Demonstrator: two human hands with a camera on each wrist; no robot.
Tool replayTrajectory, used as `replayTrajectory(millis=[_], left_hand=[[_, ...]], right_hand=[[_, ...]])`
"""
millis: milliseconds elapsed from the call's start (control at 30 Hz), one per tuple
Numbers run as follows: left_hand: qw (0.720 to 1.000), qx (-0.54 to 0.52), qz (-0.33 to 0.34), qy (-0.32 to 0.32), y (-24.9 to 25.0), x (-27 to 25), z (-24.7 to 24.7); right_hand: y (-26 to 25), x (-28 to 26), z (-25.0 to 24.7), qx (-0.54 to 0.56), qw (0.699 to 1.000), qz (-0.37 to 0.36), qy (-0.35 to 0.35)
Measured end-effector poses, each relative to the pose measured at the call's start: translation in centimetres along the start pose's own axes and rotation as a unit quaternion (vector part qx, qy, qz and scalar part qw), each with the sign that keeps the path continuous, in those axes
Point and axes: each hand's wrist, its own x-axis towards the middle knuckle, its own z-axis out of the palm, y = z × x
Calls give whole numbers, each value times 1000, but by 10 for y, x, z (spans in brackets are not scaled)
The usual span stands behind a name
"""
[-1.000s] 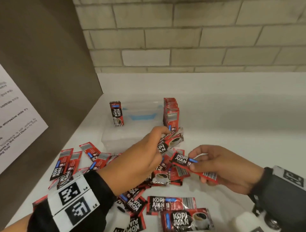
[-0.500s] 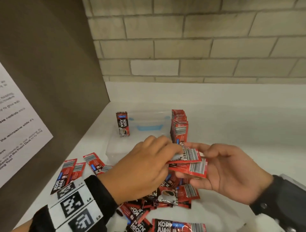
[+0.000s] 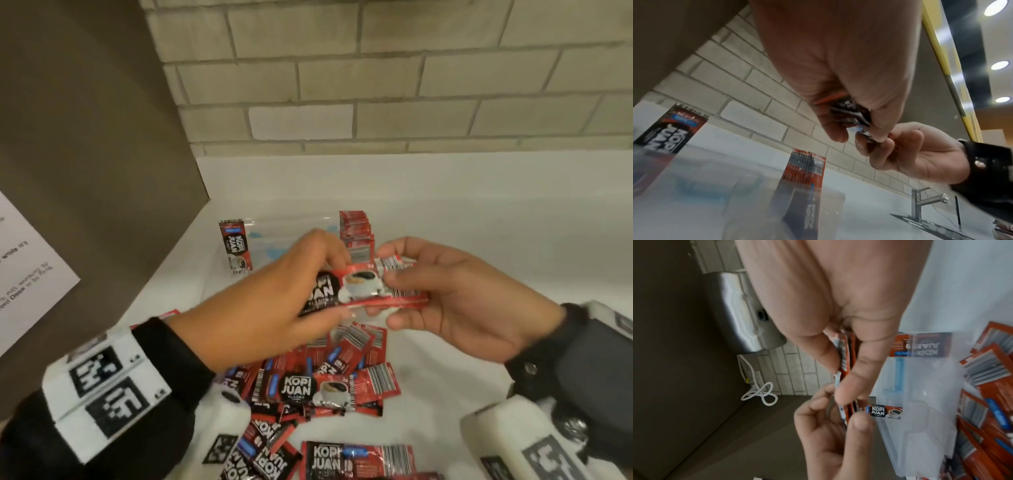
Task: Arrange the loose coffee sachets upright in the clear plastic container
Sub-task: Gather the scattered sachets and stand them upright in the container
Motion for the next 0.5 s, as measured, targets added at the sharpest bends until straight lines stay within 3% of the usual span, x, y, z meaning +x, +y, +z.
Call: replayTrajectory(millis=[133,267,367,500], left_hand=[[999,45,23,17,-4,14,-4],[999,8,18,27,-7,24,-9],[997,-13,-14,71,-8,23,-14],[992,14,-27,123,-10,25,-7]], right_hand=[[3,6,8,-38,999,-26,-1],[-2,12,5,-54,996,-62,38],[-11,12,-2,-47,994,-80,61],[-11,17,0,-67,995,-66,30]])
